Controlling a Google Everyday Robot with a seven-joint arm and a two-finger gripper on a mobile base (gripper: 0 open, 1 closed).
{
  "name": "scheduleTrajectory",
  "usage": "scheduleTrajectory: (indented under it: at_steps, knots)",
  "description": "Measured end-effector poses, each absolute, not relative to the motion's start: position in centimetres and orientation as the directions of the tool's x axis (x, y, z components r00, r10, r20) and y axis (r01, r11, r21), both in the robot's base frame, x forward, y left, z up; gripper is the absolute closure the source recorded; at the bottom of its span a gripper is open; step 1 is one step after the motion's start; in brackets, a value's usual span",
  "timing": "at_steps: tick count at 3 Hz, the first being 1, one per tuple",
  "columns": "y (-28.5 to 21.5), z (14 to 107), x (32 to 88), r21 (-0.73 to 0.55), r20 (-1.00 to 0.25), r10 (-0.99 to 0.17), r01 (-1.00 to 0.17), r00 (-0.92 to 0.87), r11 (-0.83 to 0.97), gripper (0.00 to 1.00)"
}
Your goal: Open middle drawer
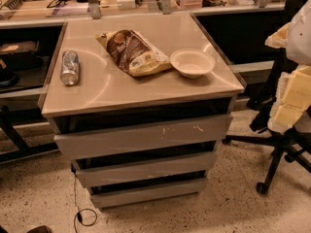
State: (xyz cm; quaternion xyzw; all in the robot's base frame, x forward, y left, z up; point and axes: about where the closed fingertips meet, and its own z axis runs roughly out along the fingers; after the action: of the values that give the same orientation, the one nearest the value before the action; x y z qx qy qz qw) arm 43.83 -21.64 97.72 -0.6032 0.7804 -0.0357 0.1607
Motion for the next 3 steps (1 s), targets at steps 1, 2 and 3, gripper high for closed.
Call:
scheduleTrajectory:
  at_steps: [1, 2, 3]
  knots:
    - [-21.5, 97.9, 44.0, -0.266, -0.208, -0.956, -0.928, -0.209, 0.261, 0.00]
    - [-20.4, 95.0, 43.1, -0.243, -0.212, -0.957, -0.938, -0.196, 0.246, 0.00]
    - [-16.9, 90.1, 41.5, -0.239, -0.267, -0.954, -0.950, -0.135, 0.201, 0.00]
